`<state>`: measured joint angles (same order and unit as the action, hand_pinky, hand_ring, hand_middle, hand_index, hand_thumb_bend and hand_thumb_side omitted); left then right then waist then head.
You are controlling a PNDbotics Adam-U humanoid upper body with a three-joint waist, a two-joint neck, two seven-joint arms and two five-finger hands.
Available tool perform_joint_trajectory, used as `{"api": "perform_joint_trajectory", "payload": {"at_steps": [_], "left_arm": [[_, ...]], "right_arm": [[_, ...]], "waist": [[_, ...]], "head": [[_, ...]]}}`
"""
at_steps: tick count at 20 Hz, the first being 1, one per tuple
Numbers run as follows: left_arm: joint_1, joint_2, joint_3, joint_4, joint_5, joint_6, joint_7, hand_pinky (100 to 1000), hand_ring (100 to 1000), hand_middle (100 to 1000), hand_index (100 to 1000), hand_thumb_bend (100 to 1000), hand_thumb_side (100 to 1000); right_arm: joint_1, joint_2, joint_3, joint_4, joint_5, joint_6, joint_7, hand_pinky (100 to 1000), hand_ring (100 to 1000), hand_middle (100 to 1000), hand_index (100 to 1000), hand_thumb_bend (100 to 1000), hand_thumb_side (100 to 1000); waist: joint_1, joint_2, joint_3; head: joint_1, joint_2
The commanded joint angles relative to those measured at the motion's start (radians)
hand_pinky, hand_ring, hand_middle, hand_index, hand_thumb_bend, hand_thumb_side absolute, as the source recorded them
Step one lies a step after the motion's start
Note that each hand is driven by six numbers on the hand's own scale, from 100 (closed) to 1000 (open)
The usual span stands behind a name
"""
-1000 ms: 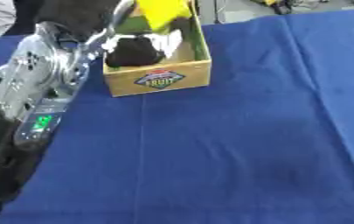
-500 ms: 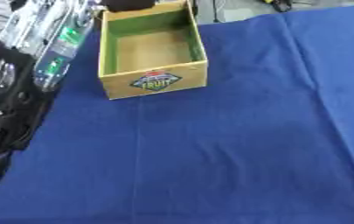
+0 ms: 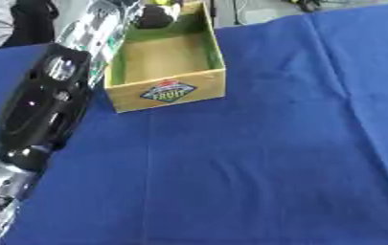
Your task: Pick up objects on the table and place them in the box.
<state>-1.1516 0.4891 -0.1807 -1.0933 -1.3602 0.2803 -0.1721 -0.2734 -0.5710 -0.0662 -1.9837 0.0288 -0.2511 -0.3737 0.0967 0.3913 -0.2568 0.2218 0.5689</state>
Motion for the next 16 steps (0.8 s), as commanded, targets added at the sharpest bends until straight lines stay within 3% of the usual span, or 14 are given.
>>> {"api": "perform_joint_trajectory", "payload": {"at_steps": [1, 7, 10, 11, 13, 14, 16], "left_arm": [[-0.025, 0.005, 0.021, 0.037, -0.018, -0.018, 0.019, 100, 234, 269, 467, 100, 821], [-0.023, -0.006, 0.02, 0.071, -0.026, -0.029, 0.019, 100, 260, 287, 491, 100, 806], [-0.024, -0.008, 0.022, 0.071, -0.013, -0.027, 0.016, 123, 373, 367, 608, 100, 848], [-0.024, -0.008, 0.022, 0.07, -0.003, -0.027, 0.009, 170, 412, 408, 649, 100, 871], [-0.024, -0.006, 0.018, 0.078, 0.006, -0.032, -0.022, 398, 568, 577, 784, 100, 914], [-0.024, -0.007, 0.017, 0.082, 0.008, -0.037, -0.048, 563, 724, 717, 867, 249, 940], [-0.025, -0.007, 0.016, 0.089, 0.016, -0.051, -0.108, 681, 825, 820, 956, 459, 996]], "right_arm": [[-0.011, -0.032, -0.004, -0.016, 0.008, -0.004, 0.0, 744, 660, 659, 773, 100, 647], [-0.012, -0.03, -0.005, -0.016, 0.008, -0.004, -0.002, 745, 660, 660, 773, 100, 648], [-0.01, -0.03, -0.006, -0.016, 0.008, -0.004, -0.004, 745, 661, 660, 773, 100, 647], [-0.01, -0.03, -0.007, -0.016, 0.008, -0.004, -0.005, 746, 661, 660, 773, 100, 647], [-0.01, -0.031, -0.007, -0.016, 0.007, -0.003, -0.005, 746, 661, 660, 773, 100, 647], [-0.009, -0.031, -0.007, -0.016, 0.007, -0.003, -0.005, 746, 661, 659, 771, 100, 646], [-0.008, -0.031, -0.007, -0.016, 0.006, -0.002, -0.005, 746, 661, 659, 770, 100, 646]], "waist": [[-0.005, -0.018, -0.003], [-0.008, -0.016, -0.008], [-0.01, -0.018, -0.009], [-0.01, -0.019, -0.009], [-0.01, -0.021, -0.008], [-0.01, -0.022, -0.008], [-0.009, -0.025, -0.007]], "head": [[0.005, -0.016], [0.01, -0.02], [0.011, -0.019], [0.012, -0.019], [0.012, -0.017], [0.012, -0.016], [0.012, -0.013]]}}
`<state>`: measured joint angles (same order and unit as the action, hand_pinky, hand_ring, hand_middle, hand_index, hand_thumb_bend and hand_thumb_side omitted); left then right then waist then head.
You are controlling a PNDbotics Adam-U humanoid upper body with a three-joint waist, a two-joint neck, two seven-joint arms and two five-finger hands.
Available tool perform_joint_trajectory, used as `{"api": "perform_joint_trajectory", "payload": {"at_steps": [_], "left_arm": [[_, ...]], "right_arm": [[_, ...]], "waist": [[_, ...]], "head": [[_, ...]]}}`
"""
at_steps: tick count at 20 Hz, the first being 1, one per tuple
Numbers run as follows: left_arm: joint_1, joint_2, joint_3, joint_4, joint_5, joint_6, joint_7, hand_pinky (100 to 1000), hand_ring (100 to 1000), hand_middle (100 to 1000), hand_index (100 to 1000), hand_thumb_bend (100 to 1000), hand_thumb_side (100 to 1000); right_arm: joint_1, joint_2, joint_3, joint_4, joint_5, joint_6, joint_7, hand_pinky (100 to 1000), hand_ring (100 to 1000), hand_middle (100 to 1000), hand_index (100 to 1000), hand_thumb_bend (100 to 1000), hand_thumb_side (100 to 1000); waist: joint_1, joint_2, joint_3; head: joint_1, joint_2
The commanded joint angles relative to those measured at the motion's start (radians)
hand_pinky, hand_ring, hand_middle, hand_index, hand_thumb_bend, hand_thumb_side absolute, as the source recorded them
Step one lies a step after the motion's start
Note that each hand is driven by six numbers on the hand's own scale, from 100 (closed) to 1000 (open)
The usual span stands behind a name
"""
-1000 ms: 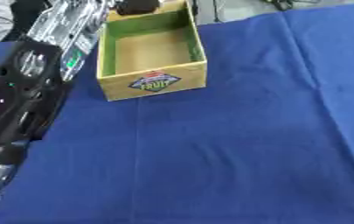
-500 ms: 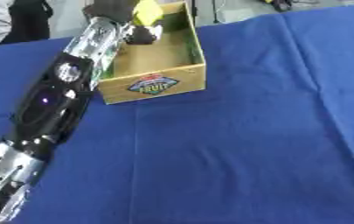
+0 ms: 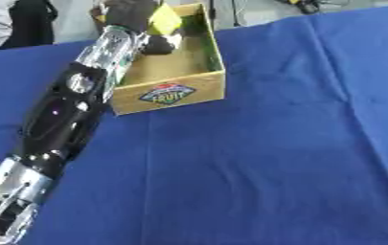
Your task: Pick up objects on the table and place them in the box.
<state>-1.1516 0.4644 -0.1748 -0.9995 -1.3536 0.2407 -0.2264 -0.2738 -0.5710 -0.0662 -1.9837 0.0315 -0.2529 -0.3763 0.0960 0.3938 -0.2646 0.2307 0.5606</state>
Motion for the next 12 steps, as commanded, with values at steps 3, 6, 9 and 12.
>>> {"api": "perform_joint_trajectory", "payload": {"at_steps": [3, 6, 9, 12], "left_arm": [[-0.026, 0.022, 0.015, -0.015, -0.001, -0.01, -0.107, 806, 921, 938, 1000, 860, 1000], [-0.023, 0.026, 0.019, -0.036, -0.035, 0.017, -0.115, 836, 937, 954, 1000, 916, 1000], [-0.023, 0.022, 0.026, -0.068, -0.04, 0.045, -0.087, 761, 880, 876, 1000, 767, 1000], [-0.015, 0.024, 0.035, -0.161, 0.02, 0.086, 0.003, 650, 803, 765, 941, 464, 1000]], "right_arm": [[-0.007, -0.03, -0.008, -0.016, 0.001, 0.001, -0.002, 746, 661, 659, 771, 100, 645], [-0.006, -0.03, -0.008, -0.016, -0.002, 0.002, -0.002, 746, 661, 659, 771, 100, 645], [-0.007, -0.032, -0.008, -0.016, -0.005, 0.001, -0.002, 745, 661, 659, 771, 100, 644], [-0.003, -0.033, -0.011, -0.016, -0.008, 0.002, -0.004, 745, 661, 659, 770, 100, 644]], "waist": [[-0.008, -0.032, -0.001], [-0.007, -0.036, -0.001], [-0.009, -0.042, 0.0], [-0.012, -0.047, 0.005]], "head": [[0.002, -0.001], [0.001, 0.004], [0.0, 0.005], [-0.004, 0.009]]}}
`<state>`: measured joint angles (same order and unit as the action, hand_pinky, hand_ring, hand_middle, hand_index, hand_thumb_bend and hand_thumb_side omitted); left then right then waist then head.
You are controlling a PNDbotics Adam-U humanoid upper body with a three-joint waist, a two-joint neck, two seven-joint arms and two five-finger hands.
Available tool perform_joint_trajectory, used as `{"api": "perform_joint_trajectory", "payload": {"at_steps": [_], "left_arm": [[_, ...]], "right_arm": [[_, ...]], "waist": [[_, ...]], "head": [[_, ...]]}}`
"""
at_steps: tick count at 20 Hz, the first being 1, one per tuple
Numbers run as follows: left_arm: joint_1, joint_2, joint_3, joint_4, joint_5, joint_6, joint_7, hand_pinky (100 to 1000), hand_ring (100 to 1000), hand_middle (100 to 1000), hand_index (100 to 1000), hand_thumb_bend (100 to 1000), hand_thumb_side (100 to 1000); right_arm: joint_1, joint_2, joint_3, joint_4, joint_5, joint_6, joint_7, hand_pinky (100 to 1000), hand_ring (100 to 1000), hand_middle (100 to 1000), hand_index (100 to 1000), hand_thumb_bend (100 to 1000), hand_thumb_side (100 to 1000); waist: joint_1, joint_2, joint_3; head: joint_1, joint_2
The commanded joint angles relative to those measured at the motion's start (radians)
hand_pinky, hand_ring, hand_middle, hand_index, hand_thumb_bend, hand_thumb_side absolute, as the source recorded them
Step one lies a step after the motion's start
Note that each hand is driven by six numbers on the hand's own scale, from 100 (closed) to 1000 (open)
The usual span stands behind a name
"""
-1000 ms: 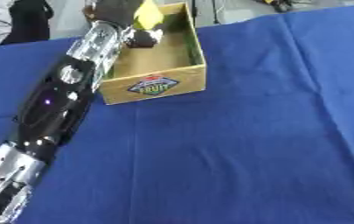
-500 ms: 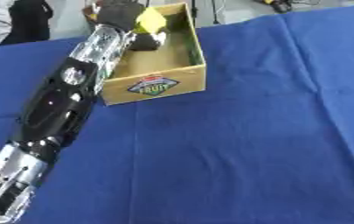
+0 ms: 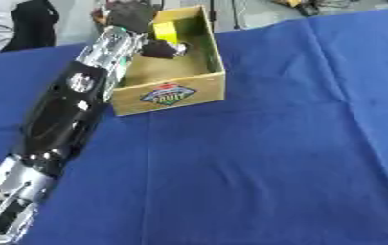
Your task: Pick up objects on the table and place them in the box.
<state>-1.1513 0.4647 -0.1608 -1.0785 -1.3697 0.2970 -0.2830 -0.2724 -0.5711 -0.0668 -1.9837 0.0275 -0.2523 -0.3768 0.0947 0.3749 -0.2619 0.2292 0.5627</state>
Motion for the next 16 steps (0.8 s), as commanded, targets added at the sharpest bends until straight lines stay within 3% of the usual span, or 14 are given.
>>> {"api": "perform_joint_trajectory", "payload": {"at_steps": [1, 2, 3, 8, 11, 13, 16], "left_arm": [[-0.011, 0.025, 0.025, -0.139, 0.073, 0.047, 0.101, 567, 737, 683, 903, 277, 997], [-0.001, 0.027, 0.031, -0.209, 0.123, 0.067, 0.144, 514, 690, 634, 884, 159, 967], [0.015, 0.03, 0.036, -0.289, 0.19, 0.087, 0.184, 476, 654, 601, 871, 100, 949], [0.138, 0.065, 0.051, -0.69, 0.548, 0.162, 0.312, 312, 509, 467, 780, 100, 869], [0.228, 0.053, 0.074, -0.877, 0.737, 0.184, 0.345, 294, 490, 447, 744, 100, 855], [0.277, 0.045, 0.088, -0.911, 0.838, 0.141, 0.401, 301, 493, 453, 742, 100, 852], [0.354, 0.04, 0.093, -0.92, 0.96, 0.02, 0.489, 311, 499, 465, 747, 100, 856]], "right_arm": [[-0.002, -0.033, -0.011, -0.016, -0.004, 0.001, -0.004, 745, 661, 659, 770, 100, 643], [-0.001, -0.033, -0.012, -0.016, -0.005, 0.001, -0.005, 744, 661, 659, 770, 100, 642], [-0.001, -0.033, -0.013, -0.016, -0.006, 0.001, -0.006, 744, 662, 660, 770, 100, 642], [-0.001, -0.034, -0.021, -0.016, -0.011, 0.0, -0.013, 742, 662, 660, 770, 100, 640], [0.0, -0.032, -0.026, -0.016, -0.014, -0.001, -0.019, 742, 662, 660, 770, 100, 639], [0.001, -0.03, -0.03, -0.016, -0.017, -0.001, -0.023, 741, 662, 660, 770, 100, 639], [0.002, -0.03, -0.036, -0.016, -0.02, -0.002, -0.029, 739, 664, 662, 772, 100, 638]], "waist": [[-0.013, -0.03, 0.006], [-0.014, -0.032, 0.01], [-0.015, -0.035, 0.014], [-0.023, -0.04, 0.035], [-0.033, -0.043, 0.047], [-0.04, -0.045, 0.055], [-0.049, -0.049, 0.067]], "head": [[-0.004, 0.01], [-0.007, 0.012], [-0.01, 0.015], [-0.031, 0.019], [-0.044, 0.02], [-0.051, 0.021], [-0.061, 0.026]]}}
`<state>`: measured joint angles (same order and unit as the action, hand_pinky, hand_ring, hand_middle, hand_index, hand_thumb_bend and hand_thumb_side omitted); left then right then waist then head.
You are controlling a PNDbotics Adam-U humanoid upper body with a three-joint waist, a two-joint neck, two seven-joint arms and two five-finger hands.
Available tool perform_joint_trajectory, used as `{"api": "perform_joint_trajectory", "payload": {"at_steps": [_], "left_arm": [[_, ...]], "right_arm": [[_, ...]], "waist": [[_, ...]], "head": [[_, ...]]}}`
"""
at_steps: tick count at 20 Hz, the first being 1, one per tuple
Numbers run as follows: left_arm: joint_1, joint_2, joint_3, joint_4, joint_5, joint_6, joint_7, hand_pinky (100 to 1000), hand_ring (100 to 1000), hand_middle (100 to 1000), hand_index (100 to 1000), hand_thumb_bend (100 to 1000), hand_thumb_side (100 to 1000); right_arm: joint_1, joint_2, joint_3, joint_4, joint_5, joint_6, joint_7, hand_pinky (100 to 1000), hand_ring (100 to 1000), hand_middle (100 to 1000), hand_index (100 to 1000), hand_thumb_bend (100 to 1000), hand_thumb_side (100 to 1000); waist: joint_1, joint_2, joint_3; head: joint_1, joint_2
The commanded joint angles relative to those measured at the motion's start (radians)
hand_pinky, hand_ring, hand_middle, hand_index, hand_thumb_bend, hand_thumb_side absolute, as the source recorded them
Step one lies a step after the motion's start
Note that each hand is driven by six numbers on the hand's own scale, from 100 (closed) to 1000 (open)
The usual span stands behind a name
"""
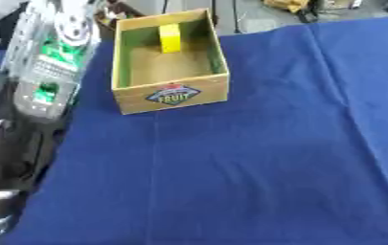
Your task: Pick up objects on the table and place them in the box.
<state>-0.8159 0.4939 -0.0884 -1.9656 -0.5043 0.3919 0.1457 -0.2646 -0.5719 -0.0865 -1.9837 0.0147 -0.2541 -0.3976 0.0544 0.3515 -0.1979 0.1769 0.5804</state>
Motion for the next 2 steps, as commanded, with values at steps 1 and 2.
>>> {"api": "perform_joint_trajectory", "payload": {"at_steps": [1, 2], "left_arm": [[0.044, 0.007, 0.022, -0.034, 0.132, -0.12, 0.084, 321, 507, 473, 751, 100, 862], [0.068, 0.005, 0.024, -0.034, 0.165, -0.166, 0.105, 322, 508, 474, 751, 100, 862]], "right_arm": [[-0.007, -0.029, -0.017, -0.016, -0.009, -0.001, -0.009, 739, 665, 663, 774, 100, 639], [-0.008, -0.028, -0.018, -0.016, -0.01, -0.001, -0.01, 739, 665, 664, 774, 100, 638]], "waist": [[-0.013, -0.028, 0.007], [-0.015, -0.029, 0.01]], "head": [[-0.01, 0.015], [-0.01, 0.021]]}}
